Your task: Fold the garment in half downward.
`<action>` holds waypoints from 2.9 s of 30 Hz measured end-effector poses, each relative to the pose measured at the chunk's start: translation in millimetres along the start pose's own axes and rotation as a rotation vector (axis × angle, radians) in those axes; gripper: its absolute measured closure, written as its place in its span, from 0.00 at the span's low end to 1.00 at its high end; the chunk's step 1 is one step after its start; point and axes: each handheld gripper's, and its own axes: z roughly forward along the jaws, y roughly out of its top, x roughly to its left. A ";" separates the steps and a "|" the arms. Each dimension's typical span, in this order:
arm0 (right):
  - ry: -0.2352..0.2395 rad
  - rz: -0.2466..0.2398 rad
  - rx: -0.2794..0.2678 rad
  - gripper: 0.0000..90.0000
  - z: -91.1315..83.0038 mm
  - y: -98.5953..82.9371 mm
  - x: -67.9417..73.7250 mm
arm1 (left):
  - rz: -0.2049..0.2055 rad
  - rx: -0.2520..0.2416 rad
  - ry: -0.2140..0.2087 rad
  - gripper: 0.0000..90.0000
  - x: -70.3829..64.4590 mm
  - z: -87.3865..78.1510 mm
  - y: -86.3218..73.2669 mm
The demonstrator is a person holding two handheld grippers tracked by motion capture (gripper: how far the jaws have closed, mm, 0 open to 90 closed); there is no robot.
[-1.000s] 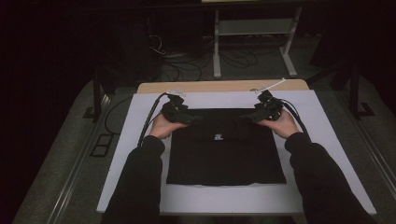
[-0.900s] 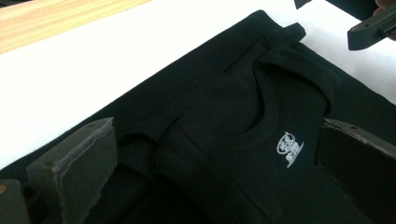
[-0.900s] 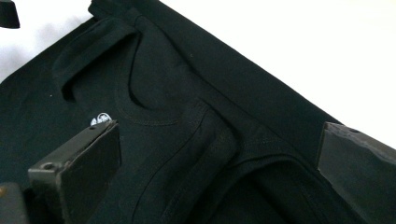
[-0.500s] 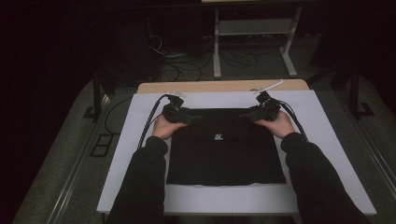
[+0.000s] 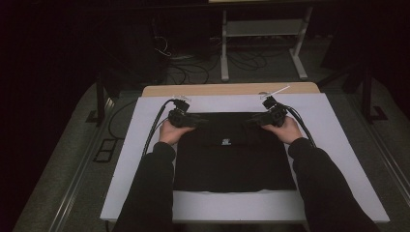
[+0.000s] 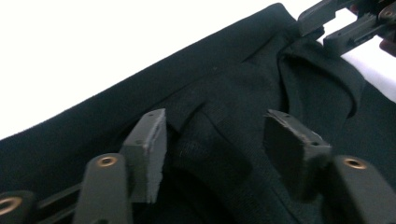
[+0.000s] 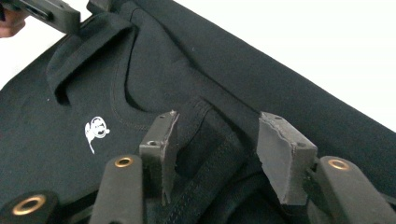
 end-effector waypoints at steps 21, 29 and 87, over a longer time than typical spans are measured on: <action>0.041 0.009 0.021 0.93 -2.4 -3.1 0.6 | 0.018 0.022 0.009 0.95 -6.8 2.9 -2.7; 0.038 -0.012 -0.004 0.94 -13.1 -1.4 6.5 | 0.035 -0.002 0.005 0.95 -14.6 -10.4 2.2; 0.132 -0.065 -0.124 0.95 -64.2 -81.6 60.6 | 0.092 -0.128 -0.041 0.95 -91.8 -60.8 -73.6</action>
